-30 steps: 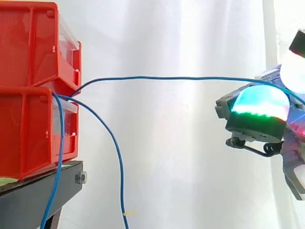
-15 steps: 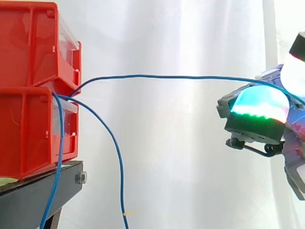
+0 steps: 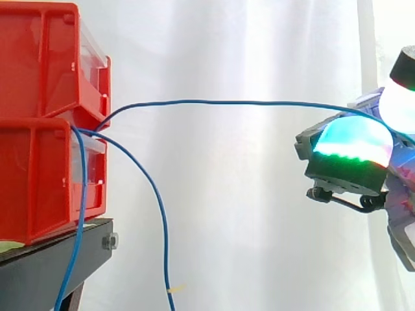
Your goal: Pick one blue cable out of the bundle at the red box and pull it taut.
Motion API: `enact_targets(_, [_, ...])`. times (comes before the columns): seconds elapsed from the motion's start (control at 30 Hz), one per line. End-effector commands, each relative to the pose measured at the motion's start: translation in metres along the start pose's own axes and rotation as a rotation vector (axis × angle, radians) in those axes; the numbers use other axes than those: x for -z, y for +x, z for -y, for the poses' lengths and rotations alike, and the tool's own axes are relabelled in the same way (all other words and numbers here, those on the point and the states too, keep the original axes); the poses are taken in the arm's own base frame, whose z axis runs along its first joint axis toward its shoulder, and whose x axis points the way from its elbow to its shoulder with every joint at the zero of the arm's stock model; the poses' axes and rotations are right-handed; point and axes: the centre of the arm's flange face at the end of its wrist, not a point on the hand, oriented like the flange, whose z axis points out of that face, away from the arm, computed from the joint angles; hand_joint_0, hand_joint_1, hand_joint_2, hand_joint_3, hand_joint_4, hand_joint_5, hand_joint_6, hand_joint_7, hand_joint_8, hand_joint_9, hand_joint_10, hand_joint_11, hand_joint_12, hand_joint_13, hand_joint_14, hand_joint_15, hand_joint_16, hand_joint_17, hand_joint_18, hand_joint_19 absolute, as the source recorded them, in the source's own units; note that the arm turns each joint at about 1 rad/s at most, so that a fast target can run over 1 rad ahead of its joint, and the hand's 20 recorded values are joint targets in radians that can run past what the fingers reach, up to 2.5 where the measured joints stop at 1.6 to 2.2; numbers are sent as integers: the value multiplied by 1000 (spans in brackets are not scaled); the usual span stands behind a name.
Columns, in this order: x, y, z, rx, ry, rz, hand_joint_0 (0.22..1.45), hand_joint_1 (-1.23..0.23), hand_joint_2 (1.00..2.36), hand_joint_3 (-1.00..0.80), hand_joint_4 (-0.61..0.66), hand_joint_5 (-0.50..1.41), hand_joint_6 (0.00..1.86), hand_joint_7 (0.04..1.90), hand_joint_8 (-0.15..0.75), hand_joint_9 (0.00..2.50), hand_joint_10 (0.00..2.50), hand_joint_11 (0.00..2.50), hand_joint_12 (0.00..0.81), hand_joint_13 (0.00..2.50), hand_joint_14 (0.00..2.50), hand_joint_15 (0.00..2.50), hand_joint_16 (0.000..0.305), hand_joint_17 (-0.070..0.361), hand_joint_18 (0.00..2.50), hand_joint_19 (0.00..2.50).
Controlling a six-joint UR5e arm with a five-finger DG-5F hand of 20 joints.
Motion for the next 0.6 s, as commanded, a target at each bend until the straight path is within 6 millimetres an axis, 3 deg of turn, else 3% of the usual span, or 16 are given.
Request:
enact_targets(0.0, [0, 1, 0, 1, 1, -1, 581, -864, 1019, -214, -72, 104, 577, 1252, 324, 1385, 4, 168, 408, 1026, 7, 258, 54, 121, 865, 373])
enact_targets(0.57, [0, -1, 1, 4, 2, 7, 595, -878, 1020, -218, -69, 108, 557, 1296, 306, 1338, 2, 137, 401, 983, 7, 253, 53, 119, 834, 363])
